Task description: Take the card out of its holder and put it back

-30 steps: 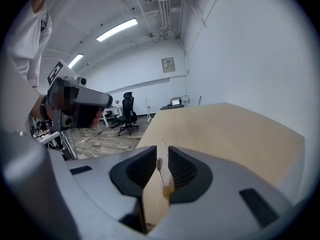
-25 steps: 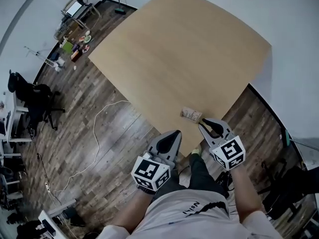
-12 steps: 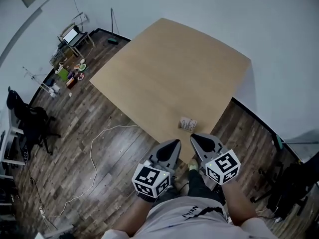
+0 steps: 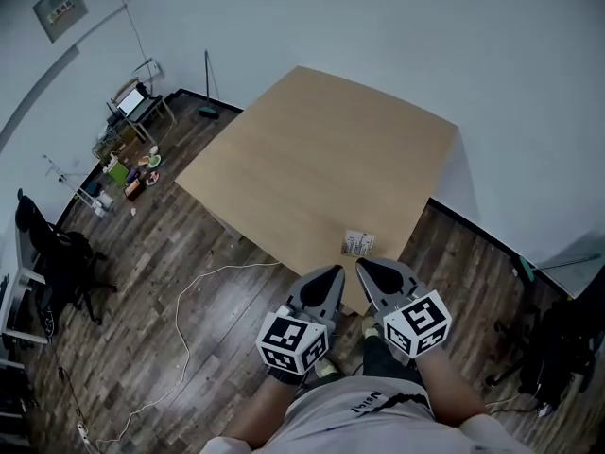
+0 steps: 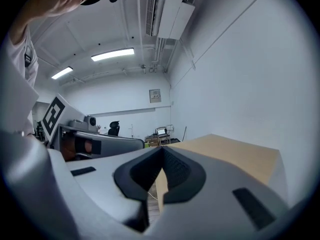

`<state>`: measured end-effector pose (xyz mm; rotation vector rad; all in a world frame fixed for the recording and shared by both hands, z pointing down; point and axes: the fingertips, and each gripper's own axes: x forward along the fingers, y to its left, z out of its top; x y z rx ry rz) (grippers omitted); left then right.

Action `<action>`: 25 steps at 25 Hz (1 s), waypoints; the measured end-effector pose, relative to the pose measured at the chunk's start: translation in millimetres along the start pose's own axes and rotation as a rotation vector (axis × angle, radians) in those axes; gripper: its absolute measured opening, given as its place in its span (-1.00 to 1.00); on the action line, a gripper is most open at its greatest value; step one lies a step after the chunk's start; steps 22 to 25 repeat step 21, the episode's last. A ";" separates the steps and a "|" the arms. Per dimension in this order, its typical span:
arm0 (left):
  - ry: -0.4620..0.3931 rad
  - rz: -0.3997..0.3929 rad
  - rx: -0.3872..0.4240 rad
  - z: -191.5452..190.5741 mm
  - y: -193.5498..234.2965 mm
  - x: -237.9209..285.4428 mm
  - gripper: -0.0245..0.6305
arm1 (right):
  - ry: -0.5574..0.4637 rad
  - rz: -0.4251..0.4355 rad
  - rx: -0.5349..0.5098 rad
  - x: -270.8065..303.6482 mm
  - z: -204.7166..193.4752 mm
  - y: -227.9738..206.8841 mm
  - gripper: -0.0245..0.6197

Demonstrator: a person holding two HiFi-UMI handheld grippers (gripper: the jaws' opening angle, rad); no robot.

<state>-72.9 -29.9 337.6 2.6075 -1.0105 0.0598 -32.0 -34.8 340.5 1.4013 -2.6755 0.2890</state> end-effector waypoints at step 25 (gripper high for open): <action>-0.051 0.001 0.022 17.5 1.4 -32.0 -0.89 | -0.041 -0.014 -0.078 -3.7 28.3 32.3 -0.88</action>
